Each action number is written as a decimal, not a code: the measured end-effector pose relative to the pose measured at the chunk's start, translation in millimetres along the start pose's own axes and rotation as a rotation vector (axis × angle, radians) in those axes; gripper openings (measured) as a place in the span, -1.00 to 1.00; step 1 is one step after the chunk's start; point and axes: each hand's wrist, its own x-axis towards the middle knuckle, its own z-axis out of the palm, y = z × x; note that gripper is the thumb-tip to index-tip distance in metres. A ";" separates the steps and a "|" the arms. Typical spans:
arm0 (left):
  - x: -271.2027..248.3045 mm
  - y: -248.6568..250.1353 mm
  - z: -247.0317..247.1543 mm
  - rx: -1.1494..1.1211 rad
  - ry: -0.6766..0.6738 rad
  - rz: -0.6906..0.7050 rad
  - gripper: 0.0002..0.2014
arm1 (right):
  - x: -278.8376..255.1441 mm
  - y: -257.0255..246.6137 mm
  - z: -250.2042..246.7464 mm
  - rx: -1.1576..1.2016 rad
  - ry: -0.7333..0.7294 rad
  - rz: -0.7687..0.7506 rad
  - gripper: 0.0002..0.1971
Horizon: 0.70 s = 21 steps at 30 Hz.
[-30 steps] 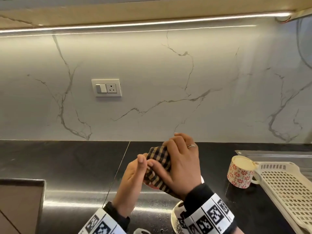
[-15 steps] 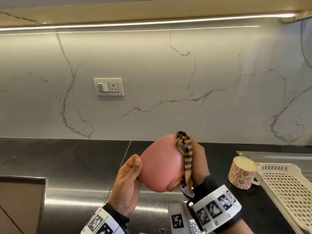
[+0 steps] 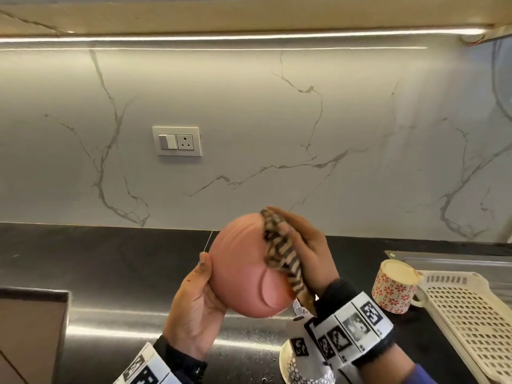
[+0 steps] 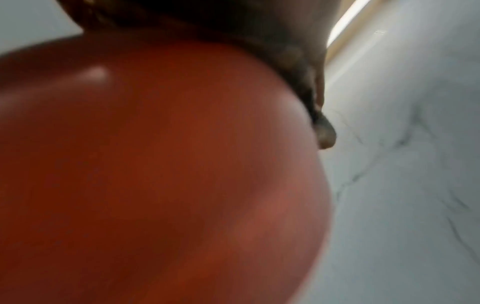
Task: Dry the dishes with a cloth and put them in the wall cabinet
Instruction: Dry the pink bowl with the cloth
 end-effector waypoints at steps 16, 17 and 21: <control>3.5 -12.0 1.0 -0.159 0.133 -0.157 -0.53 | -48.6 40.6 26.1 -0.817 0.120 -0.635 -0.36; 4.3 -9.7 0.9 -0.151 0.132 -0.153 -0.55 | -46.4 40.3 23.0 -0.813 0.078 -0.677 -0.40; 7.4 6.0 0.0 -0.134 0.134 -0.101 -0.62 | -41.3 45.1 3.3 -0.823 -0.046 -0.849 -0.63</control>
